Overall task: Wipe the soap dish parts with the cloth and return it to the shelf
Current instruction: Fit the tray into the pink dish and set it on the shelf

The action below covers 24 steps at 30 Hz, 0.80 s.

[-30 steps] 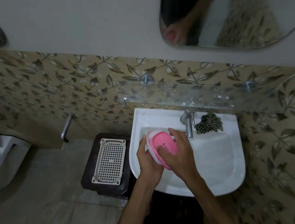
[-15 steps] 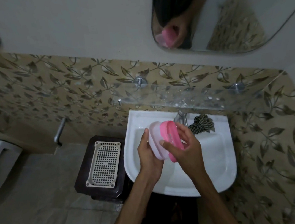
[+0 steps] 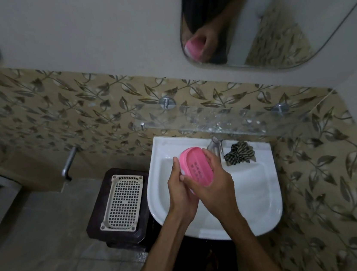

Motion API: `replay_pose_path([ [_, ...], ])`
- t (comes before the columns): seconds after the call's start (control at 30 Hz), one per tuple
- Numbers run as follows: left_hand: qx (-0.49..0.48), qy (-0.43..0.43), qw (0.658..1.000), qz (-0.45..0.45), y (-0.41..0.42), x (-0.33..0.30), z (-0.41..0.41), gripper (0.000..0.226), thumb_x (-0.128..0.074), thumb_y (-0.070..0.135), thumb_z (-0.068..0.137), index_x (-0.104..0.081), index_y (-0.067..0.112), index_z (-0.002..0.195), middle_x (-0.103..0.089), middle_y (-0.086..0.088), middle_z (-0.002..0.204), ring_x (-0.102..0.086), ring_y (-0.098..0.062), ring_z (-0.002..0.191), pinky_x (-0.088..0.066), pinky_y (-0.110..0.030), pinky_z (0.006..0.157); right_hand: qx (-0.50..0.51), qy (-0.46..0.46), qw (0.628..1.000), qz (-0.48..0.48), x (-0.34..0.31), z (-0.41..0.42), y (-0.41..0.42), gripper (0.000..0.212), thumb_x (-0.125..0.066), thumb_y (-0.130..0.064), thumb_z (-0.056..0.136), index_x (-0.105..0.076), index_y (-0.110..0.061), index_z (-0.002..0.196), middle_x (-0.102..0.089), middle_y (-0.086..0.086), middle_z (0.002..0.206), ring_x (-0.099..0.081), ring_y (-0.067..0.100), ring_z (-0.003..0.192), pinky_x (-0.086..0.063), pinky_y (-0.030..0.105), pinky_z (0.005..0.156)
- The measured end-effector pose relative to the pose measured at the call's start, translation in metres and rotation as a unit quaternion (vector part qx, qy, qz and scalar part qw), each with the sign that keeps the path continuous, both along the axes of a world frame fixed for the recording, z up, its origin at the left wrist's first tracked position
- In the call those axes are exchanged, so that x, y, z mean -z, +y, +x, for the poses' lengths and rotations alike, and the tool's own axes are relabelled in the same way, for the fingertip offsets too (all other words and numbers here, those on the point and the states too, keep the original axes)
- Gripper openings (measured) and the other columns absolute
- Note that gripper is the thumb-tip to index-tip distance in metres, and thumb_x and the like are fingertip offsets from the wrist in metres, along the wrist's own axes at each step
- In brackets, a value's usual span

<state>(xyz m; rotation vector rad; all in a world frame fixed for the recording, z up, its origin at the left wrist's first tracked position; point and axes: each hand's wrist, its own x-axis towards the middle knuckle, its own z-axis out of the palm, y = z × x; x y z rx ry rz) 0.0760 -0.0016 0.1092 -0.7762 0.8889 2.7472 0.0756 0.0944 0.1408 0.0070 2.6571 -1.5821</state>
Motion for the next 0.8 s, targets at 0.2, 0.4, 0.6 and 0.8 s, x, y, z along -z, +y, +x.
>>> replay_pose_path([
  [0.2,-0.018,-0.022,1.0,0.013,0.007,-0.006,-0.003,0.065,-0.051,0.063,0.099,-0.079,0.007,0.117,-0.076,-0.015,0.109,-0.076,-0.026,0.098,-0.062,-0.036,0.081,0.029,0.08,0.995,0.045,0.004,0.009,-0.007,0.088,-0.086,-0.047,0.08,-0.051,-0.014,0.154,-0.063,0.003,0.145,-0.064,0.02,0.129,-0.056,0.034,0.106],
  [0.4,-0.002,-0.003,1.0,0.013,0.005,-0.013,-0.003,0.049,-0.061,0.042,0.098,-0.071,0.0,0.121,-0.068,-0.022,0.113,-0.068,-0.035,0.104,-0.051,-0.05,0.104,-0.05,0.049,0.99,0.124,0.013,0.004,-0.007,0.071,-0.057,-0.049,0.1,-0.044,-0.012,0.159,-0.05,0.007,0.159,-0.048,0.025,0.146,-0.038,0.04,0.123],
  [0.6,-0.042,-0.051,0.998,0.014,-0.003,-0.017,-0.01,0.052,-0.062,0.033,0.085,-0.06,0.005,0.129,-0.066,-0.017,0.103,-0.063,-0.034,0.099,-0.053,-0.045,0.089,-0.09,0.005,0.996,0.021,0.017,0.011,0.02,0.077,-0.08,-0.042,0.092,-0.044,-0.026,0.159,-0.043,-0.004,0.165,-0.039,0.013,0.153,-0.041,0.037,0.121],
  [0.8,-0.022,0.014,1.0,0.007,0.018,-0.032,-0.024,0.059,-0.055,0.027,0.087,-0.057,0.001,0.139,-0.06,-0.025,0.122,-0.057,-0.039,0.113,-0.045,-0.052,0.098,0.152,-0.148,0.925,-0.316,0.01,0.008,0.04,0.035,-0.073,-0.027,0.1,-0.067,-0.023,0.134,-0.08,0.008,0.114,-0.078,0.026,0.104,-0.066,0.038,0.08],
])
